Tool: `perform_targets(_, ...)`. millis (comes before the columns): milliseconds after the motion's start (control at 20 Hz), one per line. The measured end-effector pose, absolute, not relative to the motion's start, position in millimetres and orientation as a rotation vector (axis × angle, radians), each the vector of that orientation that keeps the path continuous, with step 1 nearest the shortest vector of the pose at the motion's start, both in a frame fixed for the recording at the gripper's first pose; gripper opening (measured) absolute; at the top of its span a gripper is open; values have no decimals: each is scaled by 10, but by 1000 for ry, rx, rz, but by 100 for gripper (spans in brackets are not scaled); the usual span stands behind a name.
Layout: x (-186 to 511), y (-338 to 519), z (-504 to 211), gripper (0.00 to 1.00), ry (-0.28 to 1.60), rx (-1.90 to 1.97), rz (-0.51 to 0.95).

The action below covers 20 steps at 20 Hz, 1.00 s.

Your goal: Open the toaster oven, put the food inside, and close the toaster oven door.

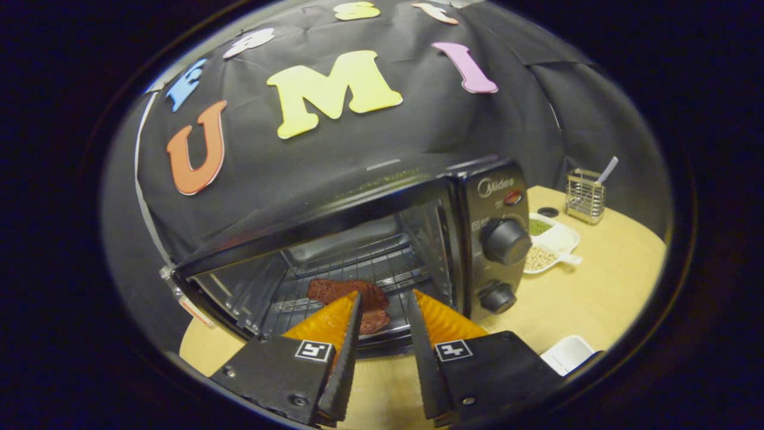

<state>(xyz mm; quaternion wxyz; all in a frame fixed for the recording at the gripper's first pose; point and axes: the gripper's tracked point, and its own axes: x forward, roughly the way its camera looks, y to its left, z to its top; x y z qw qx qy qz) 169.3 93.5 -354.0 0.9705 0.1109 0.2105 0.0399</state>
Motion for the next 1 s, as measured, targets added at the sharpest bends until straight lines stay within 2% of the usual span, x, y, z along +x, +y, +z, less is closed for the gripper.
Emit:
perform_targets(50, 1564, 919, -3467, 51, 417, 197, 87)
perform_targets(250, 942, 964, -3283, 74, 372, 145, 145)
perform_targets(500, 356, 1001, -3466, 99, 364, 29, 165)
perform_targets(1000, -306, 1177, -4456, 99, 655, -59, 131)
